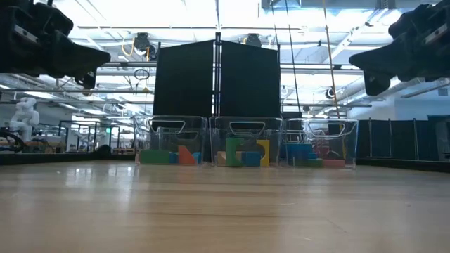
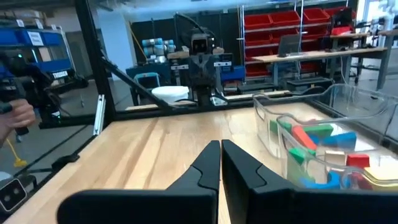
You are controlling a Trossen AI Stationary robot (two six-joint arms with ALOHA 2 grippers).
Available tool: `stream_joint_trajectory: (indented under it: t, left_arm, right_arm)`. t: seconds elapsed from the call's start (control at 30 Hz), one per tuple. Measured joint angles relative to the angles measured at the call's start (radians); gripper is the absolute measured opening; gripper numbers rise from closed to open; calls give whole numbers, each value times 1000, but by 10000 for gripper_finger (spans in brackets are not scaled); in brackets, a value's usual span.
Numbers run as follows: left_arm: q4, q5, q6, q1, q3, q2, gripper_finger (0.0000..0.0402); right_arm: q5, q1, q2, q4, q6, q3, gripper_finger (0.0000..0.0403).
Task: Sort blocks by size
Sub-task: Return to Home Position
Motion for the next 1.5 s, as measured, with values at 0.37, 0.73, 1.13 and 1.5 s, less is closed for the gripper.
stream_joint_trajectory:
  t: [0.37,0.73,1.13,1.5]
  left_arm:
    - [-3,-8,10,1,0,-2,0]
    - [-6,-17,6,1,0,-5,0]
    - [-11,-55,18,1,1,28,0]
    - [-2,-56,1,1,-1,86,0]
  right_arm:
    - [24,0,-38,29,-70,0,0]
    - [-3,0,-182,-143,-54,0,0]
    - [-4,1,-178,-187,-47,0,0]
    - [-3,1,-83,-187,-44,0,0]
